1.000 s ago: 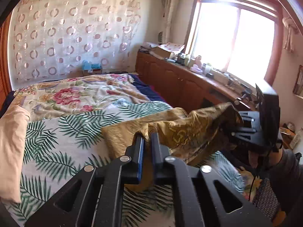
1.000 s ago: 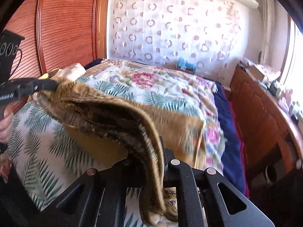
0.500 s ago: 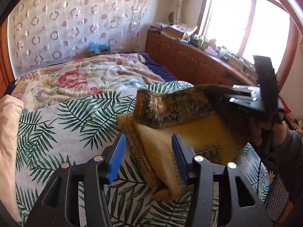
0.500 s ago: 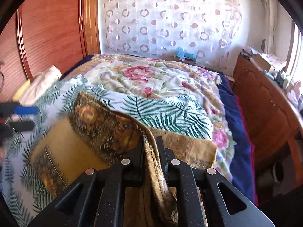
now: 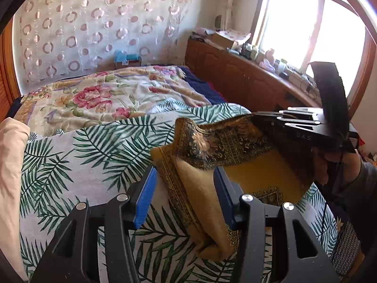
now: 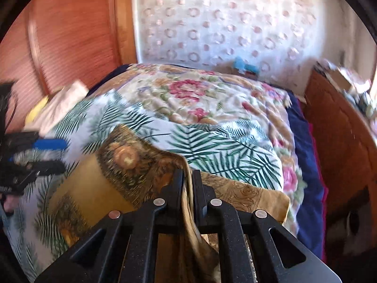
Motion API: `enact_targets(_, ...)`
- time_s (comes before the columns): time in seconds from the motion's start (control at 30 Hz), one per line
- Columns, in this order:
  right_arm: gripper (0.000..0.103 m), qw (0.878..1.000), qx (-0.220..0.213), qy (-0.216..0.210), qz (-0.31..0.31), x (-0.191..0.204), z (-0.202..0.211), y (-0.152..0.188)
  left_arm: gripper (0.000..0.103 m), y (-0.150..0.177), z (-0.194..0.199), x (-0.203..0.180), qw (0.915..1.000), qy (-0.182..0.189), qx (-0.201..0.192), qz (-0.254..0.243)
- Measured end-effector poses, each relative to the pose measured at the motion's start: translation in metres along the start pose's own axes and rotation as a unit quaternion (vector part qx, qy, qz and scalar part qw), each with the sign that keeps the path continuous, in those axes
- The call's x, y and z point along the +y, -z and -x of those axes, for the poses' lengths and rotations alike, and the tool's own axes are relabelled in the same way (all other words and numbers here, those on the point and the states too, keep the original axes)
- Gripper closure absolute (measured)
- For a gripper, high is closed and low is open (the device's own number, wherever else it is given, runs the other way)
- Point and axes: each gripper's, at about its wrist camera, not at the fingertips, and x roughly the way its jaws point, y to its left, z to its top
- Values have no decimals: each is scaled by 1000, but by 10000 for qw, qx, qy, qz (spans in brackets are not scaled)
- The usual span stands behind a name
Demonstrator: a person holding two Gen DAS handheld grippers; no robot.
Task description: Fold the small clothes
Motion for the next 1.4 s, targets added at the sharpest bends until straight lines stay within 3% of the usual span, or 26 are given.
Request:
enact_targets(0.07, 88, 9997, -112, -44, -204, -6, 5, 0, 52, 1, 3, 2, 9999, -84, -69, 8)
enact_targets(0.13, 70, 9994, -247, 40, -229, -6, 11, 0, 52, -5, 2, 3, 9998, -183, -36, -114)
enact_targets(0.17, 52, 9993, -297, 168, -156, -7, 17, -2, 52, -9, 2, 2, 9993, -271, -82, -237)
enact_targets(0.2, 48, 9989, -355, 288, -127, -7, 22, -3, 52, -14, 6, 4, 9988, -339, -245, -255)
enact_targets(0.3, 44, 9962, -683, 223, -486, -17, 47, 4, 52, -27, 3, 21, 9993, -249, -283, -38)
enact_targets(0.5, 44, 9963, -422, 198, -723, -36, 68, 30, 52, -45, -19, 34, 9996, -251, -85, -38)
enact_targets(0.63, 42, 9960, -210, 453, -747, -41, 77, 42, 52, -42, -35, 31, 9996, -238, 65, -103)
enact_targets(0.87, 41, 9942, -118, 495, -950, -40, 95, 51, 52, -35, -54, 15, 9986, -112, 348, -375)
enact_targets(1.2, 41, 9953, -213, 153, -929, -18, 128, 57, 53, -33, -76, 1, 9967, 164, 623, -500)
enact_targets(1.27, 41, 9961, -132, 140, -861, -12, 129, 62, 70, -34, -81, -4, 9953, 191, 718, -621)
enact_targets(1.3, 41, 9966, -95, 159, -801, -9, 131, 63, 73, -34, -82, -6, 9949, 215, 730, -661)
enact_targets(1.33, 41, 9971, -56, 186, -734, -7, 131, 64, 88, -34, -81, -9, 9946, 230, 708, -718)
enact_targets(1.37, 41, 9976, -16, 233, -655, -5, 131, 65, 96, -34, -80, -10, 9946, 236, 692, -741)
enact_targets(1.4, 41, 9979, 32, 305, -576, -3, 129, 66, 97, -33, -77, -12, 9946, 220, 659, -766)
